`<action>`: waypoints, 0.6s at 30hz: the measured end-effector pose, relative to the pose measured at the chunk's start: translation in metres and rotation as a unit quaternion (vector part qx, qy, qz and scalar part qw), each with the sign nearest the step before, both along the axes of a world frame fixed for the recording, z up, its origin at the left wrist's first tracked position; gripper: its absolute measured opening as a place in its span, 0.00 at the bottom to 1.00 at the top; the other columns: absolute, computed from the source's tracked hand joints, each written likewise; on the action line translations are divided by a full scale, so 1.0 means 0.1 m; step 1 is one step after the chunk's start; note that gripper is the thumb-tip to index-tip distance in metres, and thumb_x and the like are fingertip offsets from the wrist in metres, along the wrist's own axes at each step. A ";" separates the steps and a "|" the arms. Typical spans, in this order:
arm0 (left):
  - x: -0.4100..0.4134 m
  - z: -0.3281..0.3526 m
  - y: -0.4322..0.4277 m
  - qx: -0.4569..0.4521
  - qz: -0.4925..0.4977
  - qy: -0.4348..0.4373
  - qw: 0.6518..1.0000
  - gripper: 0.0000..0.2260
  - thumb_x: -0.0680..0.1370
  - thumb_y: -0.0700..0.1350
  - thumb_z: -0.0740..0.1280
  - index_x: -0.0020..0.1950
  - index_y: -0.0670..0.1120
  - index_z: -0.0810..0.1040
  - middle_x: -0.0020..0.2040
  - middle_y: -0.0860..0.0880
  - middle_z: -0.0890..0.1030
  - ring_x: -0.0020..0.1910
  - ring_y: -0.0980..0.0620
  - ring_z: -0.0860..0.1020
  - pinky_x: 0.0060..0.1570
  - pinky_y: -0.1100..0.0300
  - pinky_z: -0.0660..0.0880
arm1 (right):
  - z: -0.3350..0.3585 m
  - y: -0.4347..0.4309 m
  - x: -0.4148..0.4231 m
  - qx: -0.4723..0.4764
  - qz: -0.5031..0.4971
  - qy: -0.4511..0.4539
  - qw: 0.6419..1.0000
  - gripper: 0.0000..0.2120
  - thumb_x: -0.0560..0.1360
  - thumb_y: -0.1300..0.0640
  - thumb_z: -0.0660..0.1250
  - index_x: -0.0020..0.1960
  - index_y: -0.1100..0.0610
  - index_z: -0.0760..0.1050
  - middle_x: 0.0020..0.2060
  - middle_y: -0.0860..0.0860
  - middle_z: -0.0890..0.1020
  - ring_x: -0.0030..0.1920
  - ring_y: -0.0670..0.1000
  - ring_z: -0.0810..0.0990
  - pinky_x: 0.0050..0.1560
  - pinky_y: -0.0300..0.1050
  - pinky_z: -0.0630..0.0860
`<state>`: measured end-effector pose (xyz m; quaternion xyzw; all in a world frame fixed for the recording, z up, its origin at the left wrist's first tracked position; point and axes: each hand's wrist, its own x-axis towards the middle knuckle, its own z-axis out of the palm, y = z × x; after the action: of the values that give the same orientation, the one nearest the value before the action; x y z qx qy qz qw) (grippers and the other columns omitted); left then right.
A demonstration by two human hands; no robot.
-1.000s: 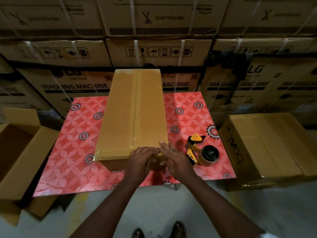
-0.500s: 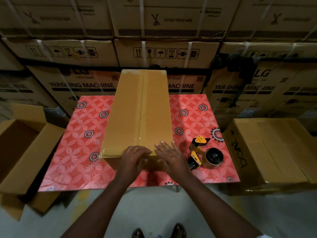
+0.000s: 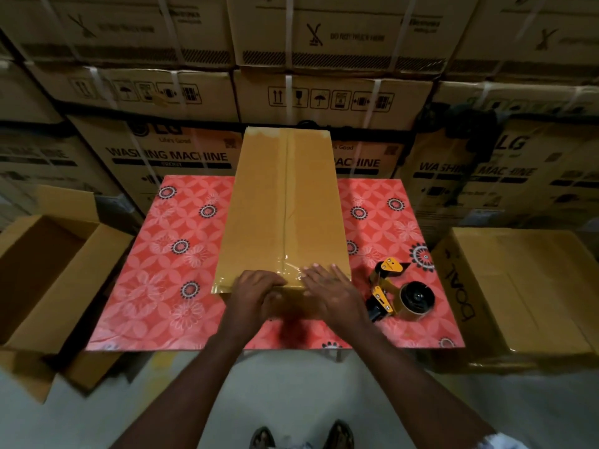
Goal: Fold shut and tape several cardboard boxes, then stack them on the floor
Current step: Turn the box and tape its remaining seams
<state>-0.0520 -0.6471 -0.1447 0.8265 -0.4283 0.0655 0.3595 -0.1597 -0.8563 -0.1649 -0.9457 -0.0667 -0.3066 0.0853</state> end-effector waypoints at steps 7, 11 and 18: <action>-0.06 0.09 -0.09 -0.010 -0.006 0.036 0.999 0.07 0.78 0.48 0.70 0.54 0.51 0.83 0.53 0.57 0.82 0.54 0.53 0.77 0.56 0.56 0.71 | 0.13 0.03 -0.02 0.058 -0.044 0.079 0.994 0.21 0.81 0.48 0.60 0.67 0.58 0.79 0.68 0.53 0.79 0.70 0.54 0.76 0.72 0.63 0.69; 0.06 0.01 0.20 0.012 0.046 0.004 0.999 0.07 0.78 0.48 0.67 0.54 0.53 0.83 0.54 0.58 0.82 0.54 0.51 0.78 0.53 0.51 0.70 | 0.15 0.36 0.19 0.087 -0.061 0.097 0.990 0.22 0.82 0.44 0.60 0.67 0.57 0.78 0.67 0.53 0.80 0.70 0.54 0.75 0.74 0.61 0.67; 0.19 0.08 0.29 0.027 -0.015 0.016 0.999 0.09 0.77 0.47 0.68 0.56 0.54 0.82 0.55 0.60 0.81 0.55 0.52 0.78 0.54 0.48 0.72 | 0.06 0.37 0.16 0.052 -0.058 0.082 0.994 0.27 0.79 0.49 0.69 0.74 0.58 0.71 0.73 0.54 0.74 0.76 0.56 0.68 0.77 0.61 0.62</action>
<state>-0.0326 -0.6182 -0.1365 0.8300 -0.4369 0.0354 0.3448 -0.1435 -0.8189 -0.1585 -0.9642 0.0111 -0.2354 0.1212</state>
